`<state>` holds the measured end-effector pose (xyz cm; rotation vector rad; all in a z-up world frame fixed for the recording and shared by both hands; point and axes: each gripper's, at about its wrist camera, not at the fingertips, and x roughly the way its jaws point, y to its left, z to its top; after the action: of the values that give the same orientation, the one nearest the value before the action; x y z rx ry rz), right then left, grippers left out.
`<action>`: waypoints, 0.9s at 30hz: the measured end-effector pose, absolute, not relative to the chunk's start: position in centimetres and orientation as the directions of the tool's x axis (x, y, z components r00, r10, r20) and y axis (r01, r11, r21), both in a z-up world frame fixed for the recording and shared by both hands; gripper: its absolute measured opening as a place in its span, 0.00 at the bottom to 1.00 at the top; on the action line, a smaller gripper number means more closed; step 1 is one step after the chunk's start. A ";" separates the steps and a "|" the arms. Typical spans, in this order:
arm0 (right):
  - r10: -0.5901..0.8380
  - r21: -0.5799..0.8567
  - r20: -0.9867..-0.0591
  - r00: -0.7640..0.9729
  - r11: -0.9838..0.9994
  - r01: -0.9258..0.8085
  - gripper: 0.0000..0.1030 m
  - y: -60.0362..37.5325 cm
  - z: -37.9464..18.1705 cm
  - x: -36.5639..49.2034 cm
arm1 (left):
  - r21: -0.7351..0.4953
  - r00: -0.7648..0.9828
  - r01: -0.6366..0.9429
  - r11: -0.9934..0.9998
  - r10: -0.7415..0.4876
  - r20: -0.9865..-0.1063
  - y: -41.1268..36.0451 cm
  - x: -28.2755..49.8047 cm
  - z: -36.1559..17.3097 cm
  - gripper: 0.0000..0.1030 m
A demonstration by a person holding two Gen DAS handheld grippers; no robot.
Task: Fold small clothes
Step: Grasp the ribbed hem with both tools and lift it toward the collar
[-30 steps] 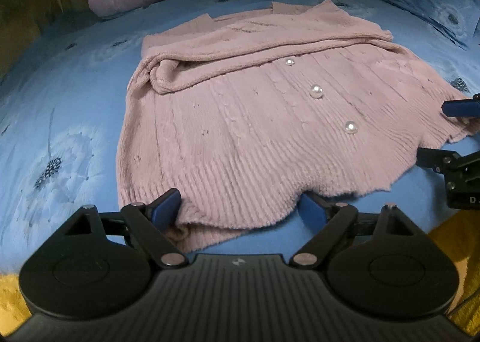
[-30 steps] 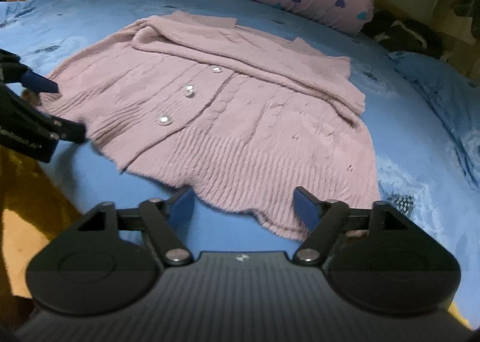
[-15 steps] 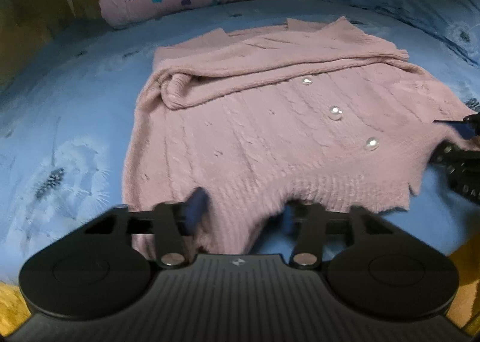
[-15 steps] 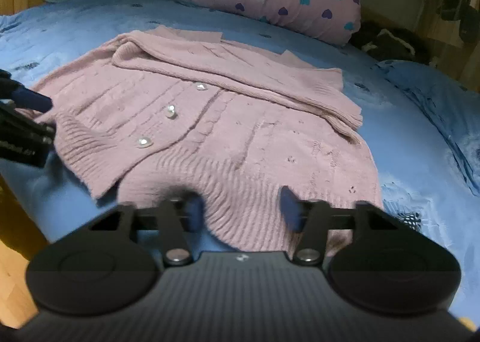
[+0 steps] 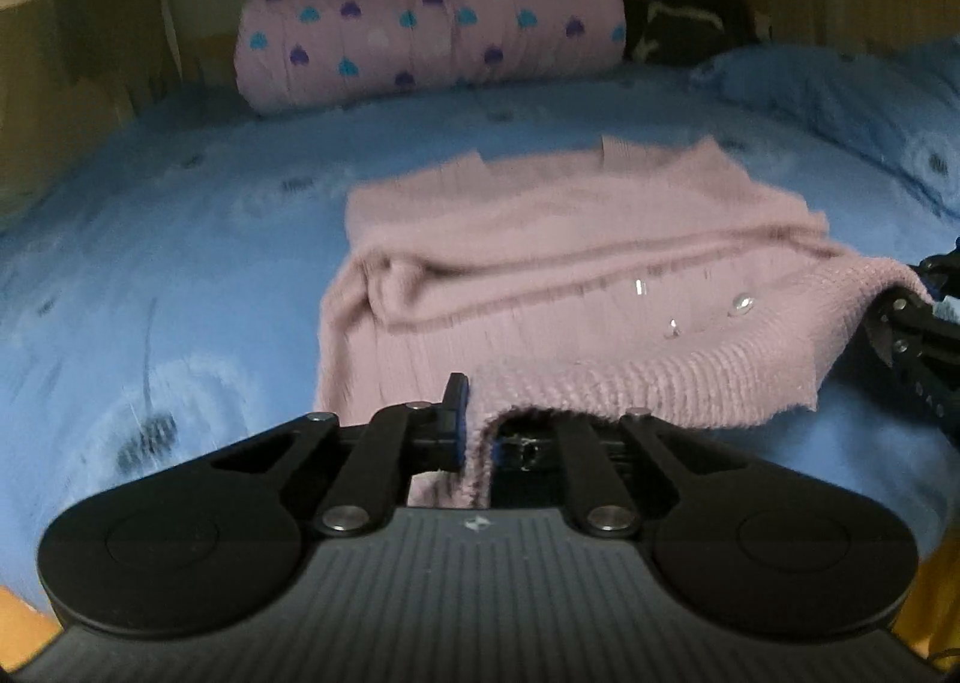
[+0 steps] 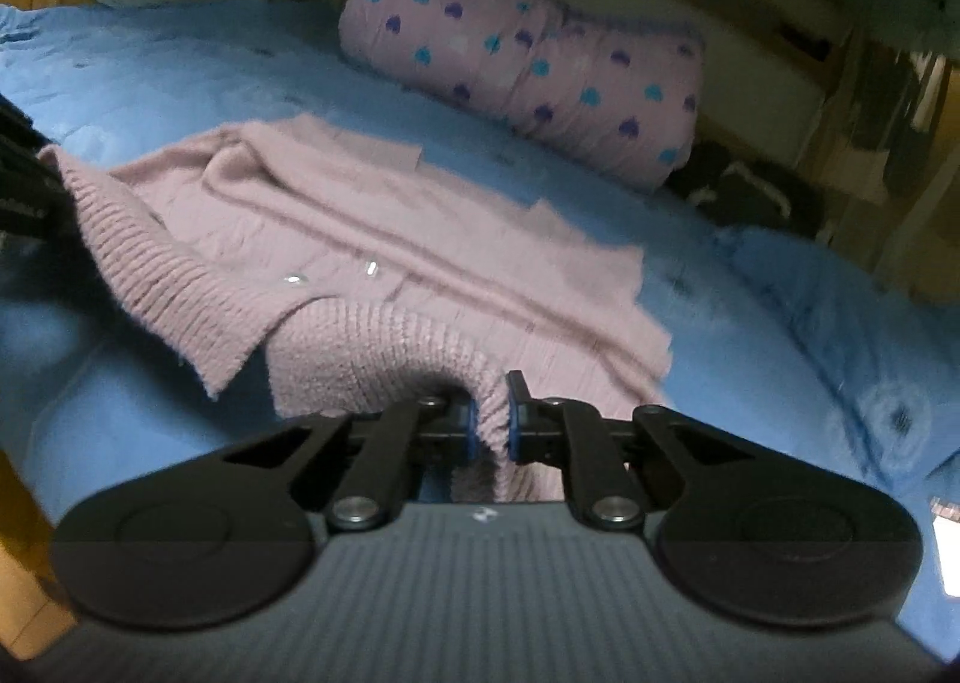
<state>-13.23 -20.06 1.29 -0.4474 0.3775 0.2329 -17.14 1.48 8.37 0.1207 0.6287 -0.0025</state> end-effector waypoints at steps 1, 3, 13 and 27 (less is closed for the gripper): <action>0.137 -0.380 -0.391 0.910 0.877 -0.295 0.11 -20.0 1.7 -13.0 | 0.114 0.819 0.036 0.993 0.036 -0.573 1.5 -16.9 8.9 0.08; 0.140 -0.386 -0.369 0.919 0.876 -0.288 0.11 -19.9 2.5 -12.4 | 0.124 0.838 0.032 0.992 0.041 -0.544 1.5 -16.4 10.0 0.08; 0.149 -0.475 -0.258 0.955 0.841 -0.259 0.11 -18.8 6.3 -9.0 | 0.133 0.896 -0.009 0.991 0.067 -0.440 1.8 -11.8 14.7 0.08; 0.148 -0.540 -0.236 0.960 0.801 -0.257 0.11 -16.4 8.8 2.3 | 0.103 0.892 -0.070 0.992 0.109 -0.438 3.9 3.7 15.3 0.08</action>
<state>2.26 -16.43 8.81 -0.6041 0.1858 0.2184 3.73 3.87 15.34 0.0848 0.4591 0.0930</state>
